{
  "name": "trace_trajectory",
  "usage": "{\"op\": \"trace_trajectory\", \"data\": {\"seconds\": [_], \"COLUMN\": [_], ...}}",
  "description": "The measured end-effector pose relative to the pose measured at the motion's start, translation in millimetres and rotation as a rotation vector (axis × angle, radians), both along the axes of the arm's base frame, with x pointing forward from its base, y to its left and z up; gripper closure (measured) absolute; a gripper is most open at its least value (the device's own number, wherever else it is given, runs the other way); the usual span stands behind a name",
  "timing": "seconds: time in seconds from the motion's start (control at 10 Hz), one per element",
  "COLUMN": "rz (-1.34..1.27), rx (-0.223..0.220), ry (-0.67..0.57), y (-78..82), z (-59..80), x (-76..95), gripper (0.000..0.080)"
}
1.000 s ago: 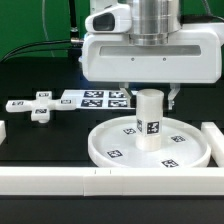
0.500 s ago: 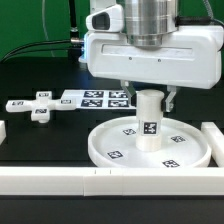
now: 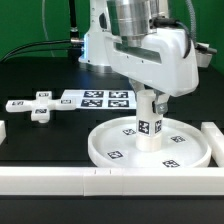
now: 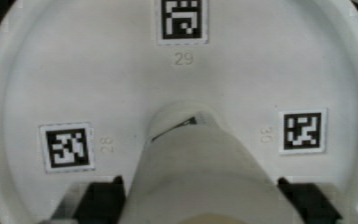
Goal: Assemble round table
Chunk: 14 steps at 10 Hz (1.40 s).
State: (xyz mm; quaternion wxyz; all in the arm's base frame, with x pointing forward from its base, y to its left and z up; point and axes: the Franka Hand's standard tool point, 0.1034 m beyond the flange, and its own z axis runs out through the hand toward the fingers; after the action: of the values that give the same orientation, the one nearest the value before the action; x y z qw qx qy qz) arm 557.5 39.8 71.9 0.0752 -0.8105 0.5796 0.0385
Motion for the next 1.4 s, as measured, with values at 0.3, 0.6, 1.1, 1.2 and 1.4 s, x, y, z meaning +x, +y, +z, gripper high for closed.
{"op": "trace_trajectory", "data": {"seconds": [0.3,0.6,1.1,1.2,1.4], "rz": [-0.089,0.061,0.488,0.636,0.851], "rx": [0.01,0.004,-0.02,-0.046,-0.073], "ry": [0.014,-0.013,-0.081,-0.097,-0.121], "y": [1.5,0.8,0.2,0.5,0.8], "z": [-0.2,0.4,-0.6,0.9,2.6], "x": [0.3,3.5,3.8,5.8,8.4], "gripper": [0.039,0.0191,0.0151,0.0151,0.0151]}}
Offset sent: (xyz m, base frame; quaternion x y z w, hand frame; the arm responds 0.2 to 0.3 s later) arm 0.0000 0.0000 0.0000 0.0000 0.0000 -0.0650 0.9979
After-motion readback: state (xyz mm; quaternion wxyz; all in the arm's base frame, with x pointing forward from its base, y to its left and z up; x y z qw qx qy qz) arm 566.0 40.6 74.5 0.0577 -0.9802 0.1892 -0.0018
